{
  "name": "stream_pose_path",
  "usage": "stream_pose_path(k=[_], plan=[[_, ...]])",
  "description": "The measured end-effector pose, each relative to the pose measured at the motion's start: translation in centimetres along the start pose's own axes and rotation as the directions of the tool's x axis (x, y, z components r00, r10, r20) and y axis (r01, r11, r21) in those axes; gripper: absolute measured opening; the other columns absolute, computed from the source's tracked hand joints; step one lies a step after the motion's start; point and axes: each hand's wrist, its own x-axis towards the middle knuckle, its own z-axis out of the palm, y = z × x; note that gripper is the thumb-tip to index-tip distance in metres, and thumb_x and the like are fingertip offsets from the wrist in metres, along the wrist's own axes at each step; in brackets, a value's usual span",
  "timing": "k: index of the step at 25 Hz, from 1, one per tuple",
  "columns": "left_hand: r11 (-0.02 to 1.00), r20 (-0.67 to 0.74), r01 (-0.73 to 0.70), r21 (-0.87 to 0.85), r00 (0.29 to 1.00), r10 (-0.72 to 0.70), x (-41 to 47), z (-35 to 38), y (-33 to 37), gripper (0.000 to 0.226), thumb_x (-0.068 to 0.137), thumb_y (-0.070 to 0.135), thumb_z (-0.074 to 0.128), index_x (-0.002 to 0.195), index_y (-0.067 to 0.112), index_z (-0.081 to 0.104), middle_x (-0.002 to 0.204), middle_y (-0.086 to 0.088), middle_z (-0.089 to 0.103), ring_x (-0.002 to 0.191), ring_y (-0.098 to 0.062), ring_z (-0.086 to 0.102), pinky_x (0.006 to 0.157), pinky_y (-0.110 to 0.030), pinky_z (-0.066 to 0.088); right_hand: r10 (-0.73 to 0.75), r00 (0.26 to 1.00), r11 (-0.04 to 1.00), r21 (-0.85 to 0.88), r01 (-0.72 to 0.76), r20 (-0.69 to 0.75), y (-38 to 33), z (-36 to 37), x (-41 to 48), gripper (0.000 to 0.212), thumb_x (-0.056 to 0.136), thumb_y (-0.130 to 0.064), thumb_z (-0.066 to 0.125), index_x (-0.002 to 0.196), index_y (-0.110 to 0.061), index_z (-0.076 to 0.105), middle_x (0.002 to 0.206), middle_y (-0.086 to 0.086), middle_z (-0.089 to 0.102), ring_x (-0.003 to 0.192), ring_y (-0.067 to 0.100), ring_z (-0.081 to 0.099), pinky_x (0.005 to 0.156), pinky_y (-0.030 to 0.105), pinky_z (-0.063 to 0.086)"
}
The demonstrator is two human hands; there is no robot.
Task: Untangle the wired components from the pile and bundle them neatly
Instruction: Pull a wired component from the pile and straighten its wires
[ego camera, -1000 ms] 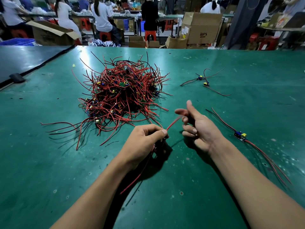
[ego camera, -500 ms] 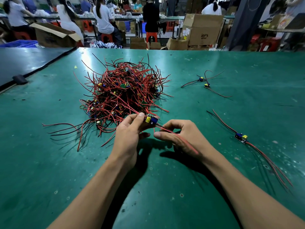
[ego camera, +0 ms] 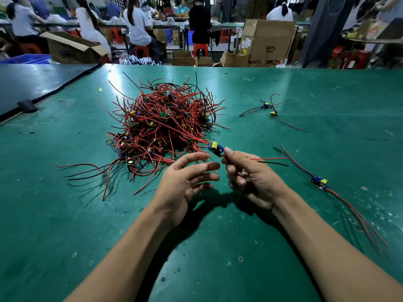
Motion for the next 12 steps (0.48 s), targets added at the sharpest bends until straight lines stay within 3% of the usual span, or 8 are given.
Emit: stream_pose_path(k=[3, 5, 10, 12], plan=[[0.992, 0.049, 0.125, -0.028, 0.991, -0.123, -0.1, 0.2, 0.1, 0.027, 0.085, 0.040, 0.059, 0.086, 0.015, 0.072, 0.071, -0.007, 0.069, 0.055, -0.017, 0.062, 0.052, -0.022, 0.052, 0.106, 0.989, 0.992, -0.075, -0.099, 0.103, -0.4, -0.4, -0.4, 0.020, 0.069, -0.031, 0.082, 0.068, -0.016, 0.069, 0.054, -0.005, 0.049, 0.038, -0.001, 0.038, 0.035, 0.010, 0.029], [0.982, 0.077, 0.184, -0.035, 0.981, -0.181, -0.1, 0.2, 0.1, 0.037, 0.080, 0.050, 0.060, 0.075, 0.016, 0.076, 0.067, -0.006, 0.066, 0.053, -0.017, 0.060, 0.052, -0.023, 0.052, 0.122, 0.986, 0.989, -0.096, -0.112, 0.116, -0.5, -0.5, -0.5, 0.017, 0.073, -0.026, 0.080, 0.066, -0.017, 0.067, 0.055, -0.006, 0.046, 0.040, -0.001, 0.036, 0.035, 0.010, 0.028], [0.979, 0.179, 0.196, 0.050, 0.963, -0.202, -0.1, -0.1, -0.9, 0.022, 0.075, 0.033, 0.067, 0.086, 0.014, 0.072, 0.084, -0.011, 0.073, 0.063, -0.018, 0.068, 0.060, -0.025, 0.056, 0.111, 0.994, 0.992, -0.055, -0.111, 0.003, -0.5, -0.6, -0.2, 0.026, 0.073, -0.034, 0.079, 0.059, -0.022, 0.061, 0.057, -0.004, 0.042, 0.037, 0.004, 0.033, 0.034, 0.012, 0.026], [0.979, 0.208, 0.196, 0.060, 0.957, -0.204, -0.1, -0.1, -1.2, 0.028, 0.073, 0.028, 0.069, 0.095, 0.010, 0.069, 0.092, -0.017, 0.073, 0.071, -0.023, 0.072, 0.066, -0.029, 0.058, 0.100, 0.995, 0.991, -0.088, -0.100, -0.012, -0.3, -0.5, -0.2, 0.028, 0.072, -0.037, 0.081, 0.062, -0.021, 0.060, 0.059, -0.002, 0.044, 0.038, 0.005, 0.035, 0.036, 0.013, 0.026]])
